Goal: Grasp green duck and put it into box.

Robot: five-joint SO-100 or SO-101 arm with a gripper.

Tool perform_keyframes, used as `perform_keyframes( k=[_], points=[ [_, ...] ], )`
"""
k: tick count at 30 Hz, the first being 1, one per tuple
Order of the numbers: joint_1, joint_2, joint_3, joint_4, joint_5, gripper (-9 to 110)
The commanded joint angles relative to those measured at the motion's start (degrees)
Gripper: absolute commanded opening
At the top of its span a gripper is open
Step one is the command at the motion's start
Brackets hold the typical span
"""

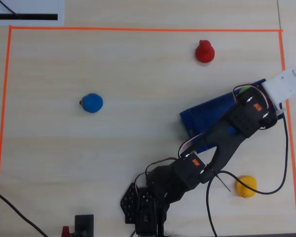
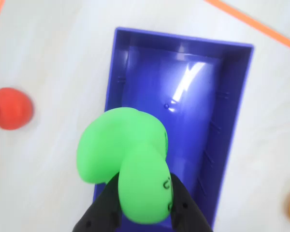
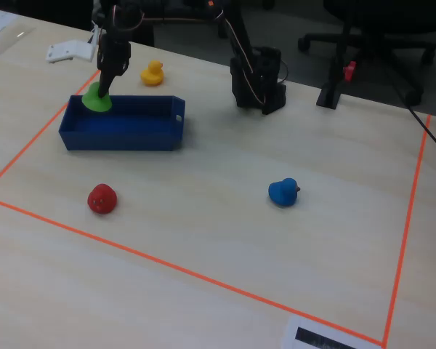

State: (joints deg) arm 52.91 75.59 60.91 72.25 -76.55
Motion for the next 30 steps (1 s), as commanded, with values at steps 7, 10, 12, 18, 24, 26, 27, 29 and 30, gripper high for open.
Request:
perform_keyframes(
  k=[7,10,12,18,24,26,27,29,30],
  points=[
    [2.2,-7.1,0.4,-7.6,-4.0,0],
    [3.2,-9.6,0.5,-8.5,-7.6,0],
    [4.0,-10.5,0.6,-8.5,-10.5,0],
    [5.9,-11.3,1.0,-7.7,-20.1,12],
    [6.7,-11.0,0.4,-7.7,-21.4,22],
    [6.7,-10.5,0.4,-7.4,-21.5,24],
    [6.7,-10.2,0.3,-7.2,-21.5,24],
    [6.5,-9.2,-0.1,-7.1,-21.4,23],
    [6.2,-8.4,-0.4,-6.8,-21.1,22]
  ],
)
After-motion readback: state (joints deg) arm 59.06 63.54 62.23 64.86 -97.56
